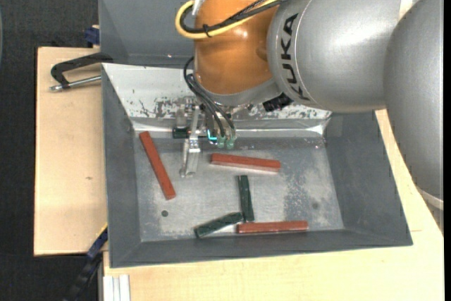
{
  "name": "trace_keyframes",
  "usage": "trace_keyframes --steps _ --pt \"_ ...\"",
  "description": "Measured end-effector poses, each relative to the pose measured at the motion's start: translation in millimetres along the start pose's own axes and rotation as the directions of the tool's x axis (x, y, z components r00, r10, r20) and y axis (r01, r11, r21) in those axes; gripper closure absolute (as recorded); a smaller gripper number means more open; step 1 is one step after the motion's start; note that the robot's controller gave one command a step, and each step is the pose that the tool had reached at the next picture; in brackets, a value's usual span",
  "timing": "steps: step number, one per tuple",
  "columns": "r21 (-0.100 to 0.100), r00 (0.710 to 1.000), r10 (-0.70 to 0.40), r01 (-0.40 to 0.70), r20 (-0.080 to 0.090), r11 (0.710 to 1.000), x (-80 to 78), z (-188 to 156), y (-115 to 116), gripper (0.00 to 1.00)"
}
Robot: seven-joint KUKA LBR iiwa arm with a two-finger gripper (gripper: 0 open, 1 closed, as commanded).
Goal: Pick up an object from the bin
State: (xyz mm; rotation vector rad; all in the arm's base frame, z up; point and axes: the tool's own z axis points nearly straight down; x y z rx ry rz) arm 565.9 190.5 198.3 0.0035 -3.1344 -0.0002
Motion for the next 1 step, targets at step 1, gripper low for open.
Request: trace_keyframes --steps 1 --pt "-0.002 1.000 0.002 -0.002 0.008 1.000 -1.9 -4.2 -0.7 0.00"
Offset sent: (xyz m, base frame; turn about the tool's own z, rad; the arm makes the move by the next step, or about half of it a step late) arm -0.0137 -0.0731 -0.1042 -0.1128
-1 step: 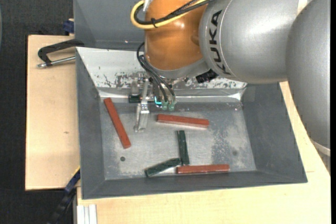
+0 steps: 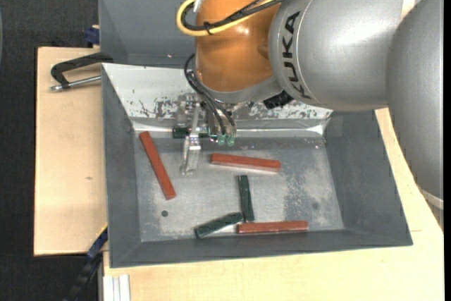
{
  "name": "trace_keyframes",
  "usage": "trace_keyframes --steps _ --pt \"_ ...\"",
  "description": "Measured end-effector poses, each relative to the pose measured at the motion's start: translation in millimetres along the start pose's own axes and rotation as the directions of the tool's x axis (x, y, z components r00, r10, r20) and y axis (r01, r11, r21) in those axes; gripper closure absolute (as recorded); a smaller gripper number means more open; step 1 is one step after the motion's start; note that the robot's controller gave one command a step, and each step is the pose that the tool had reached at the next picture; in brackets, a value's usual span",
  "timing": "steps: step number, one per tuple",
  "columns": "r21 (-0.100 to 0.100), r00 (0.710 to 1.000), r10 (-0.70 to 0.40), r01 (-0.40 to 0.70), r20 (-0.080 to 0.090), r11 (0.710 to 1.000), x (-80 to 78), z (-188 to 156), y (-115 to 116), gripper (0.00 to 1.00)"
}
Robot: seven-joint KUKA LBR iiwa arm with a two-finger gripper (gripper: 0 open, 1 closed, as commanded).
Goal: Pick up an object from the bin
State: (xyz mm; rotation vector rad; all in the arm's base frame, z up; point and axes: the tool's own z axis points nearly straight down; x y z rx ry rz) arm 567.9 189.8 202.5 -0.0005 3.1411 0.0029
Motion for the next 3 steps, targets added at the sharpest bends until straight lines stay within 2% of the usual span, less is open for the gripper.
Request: trace_keyframes --steps 1,2,3 --pt "-0.001 0.998 -0.060 0.060 0.006 0.998 6.4 49.9 -32.7 0.00" --pt "0.002 1.000 0.019 -0.019 -0.005 1.000 9.5 79.1 -70.9 0.00" --pt "-0.002 0.998 0.064 -0.064 0.002 0.998 0.4 83.9 -99.9 0.00"
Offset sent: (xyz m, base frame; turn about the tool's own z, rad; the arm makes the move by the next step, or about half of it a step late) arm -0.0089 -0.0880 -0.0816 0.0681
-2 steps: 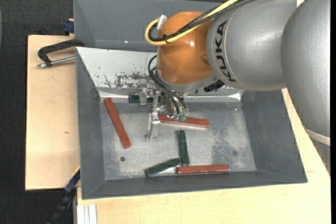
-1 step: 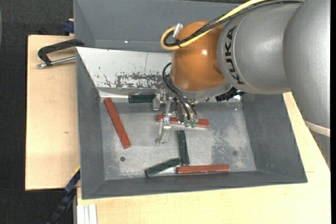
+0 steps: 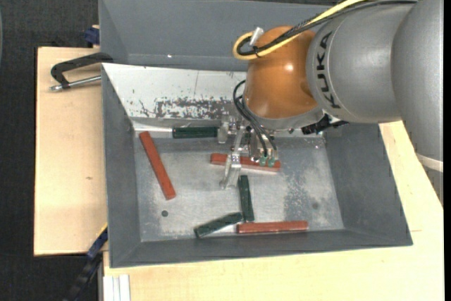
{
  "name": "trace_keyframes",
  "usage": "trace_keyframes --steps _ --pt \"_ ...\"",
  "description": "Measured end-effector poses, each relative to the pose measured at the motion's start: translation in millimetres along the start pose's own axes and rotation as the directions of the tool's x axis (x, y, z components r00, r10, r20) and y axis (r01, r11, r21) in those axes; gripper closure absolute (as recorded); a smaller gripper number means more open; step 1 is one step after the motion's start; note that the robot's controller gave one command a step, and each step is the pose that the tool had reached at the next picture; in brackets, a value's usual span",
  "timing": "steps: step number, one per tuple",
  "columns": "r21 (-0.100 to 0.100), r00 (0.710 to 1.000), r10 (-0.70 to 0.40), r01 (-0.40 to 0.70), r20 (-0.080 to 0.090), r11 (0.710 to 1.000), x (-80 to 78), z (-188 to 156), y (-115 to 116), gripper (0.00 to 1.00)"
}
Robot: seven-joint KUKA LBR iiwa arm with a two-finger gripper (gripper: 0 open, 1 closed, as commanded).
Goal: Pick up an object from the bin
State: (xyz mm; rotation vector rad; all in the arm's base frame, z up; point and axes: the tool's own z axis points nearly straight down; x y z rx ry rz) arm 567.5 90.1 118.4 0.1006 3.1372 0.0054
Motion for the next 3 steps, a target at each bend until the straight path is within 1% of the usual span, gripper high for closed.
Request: trace_keyframes --steps 1,2,3 --pt "0.004 0.999 0.039 -0.039 0.002 0.999 -0.2 31.1 -27.6 0.00" --pt "0.001 0.990 0.139 -0.139 0.003 0.990 -30.6 47.4 -42.2 1.00" --pt "0.001 0.990 0.139 -0.139 0.003 0.990 -30.6 47.4 -42.3 1.00"
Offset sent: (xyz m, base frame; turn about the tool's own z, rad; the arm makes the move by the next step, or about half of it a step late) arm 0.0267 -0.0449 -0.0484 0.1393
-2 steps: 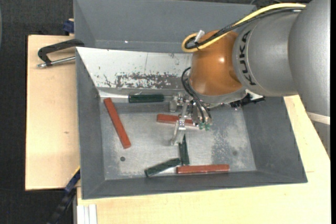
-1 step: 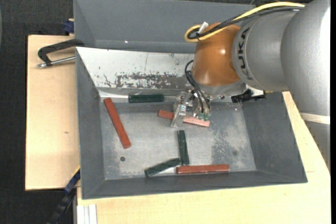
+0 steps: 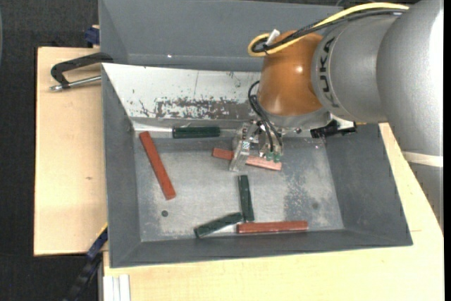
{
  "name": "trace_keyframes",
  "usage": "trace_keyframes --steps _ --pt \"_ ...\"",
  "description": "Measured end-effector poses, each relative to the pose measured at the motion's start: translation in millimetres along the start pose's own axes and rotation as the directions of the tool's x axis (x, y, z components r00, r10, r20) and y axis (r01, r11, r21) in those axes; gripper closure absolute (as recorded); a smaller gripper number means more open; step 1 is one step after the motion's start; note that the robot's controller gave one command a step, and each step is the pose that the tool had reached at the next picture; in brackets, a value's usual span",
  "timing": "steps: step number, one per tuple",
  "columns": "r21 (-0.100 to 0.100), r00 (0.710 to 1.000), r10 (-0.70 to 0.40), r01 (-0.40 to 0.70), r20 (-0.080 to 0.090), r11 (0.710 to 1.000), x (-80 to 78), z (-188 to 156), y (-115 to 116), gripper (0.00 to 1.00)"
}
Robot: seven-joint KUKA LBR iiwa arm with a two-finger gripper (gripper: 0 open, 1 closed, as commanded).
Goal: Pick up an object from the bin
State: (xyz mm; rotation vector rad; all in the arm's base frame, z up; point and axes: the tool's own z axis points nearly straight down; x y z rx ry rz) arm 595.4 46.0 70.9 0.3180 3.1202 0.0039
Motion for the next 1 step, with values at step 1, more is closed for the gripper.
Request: trace_keyframes --steps 1 --pt "0.000 1.000 0.030 -0.030 0.000 1.000 32.1 -140.8 0.7 1.00"
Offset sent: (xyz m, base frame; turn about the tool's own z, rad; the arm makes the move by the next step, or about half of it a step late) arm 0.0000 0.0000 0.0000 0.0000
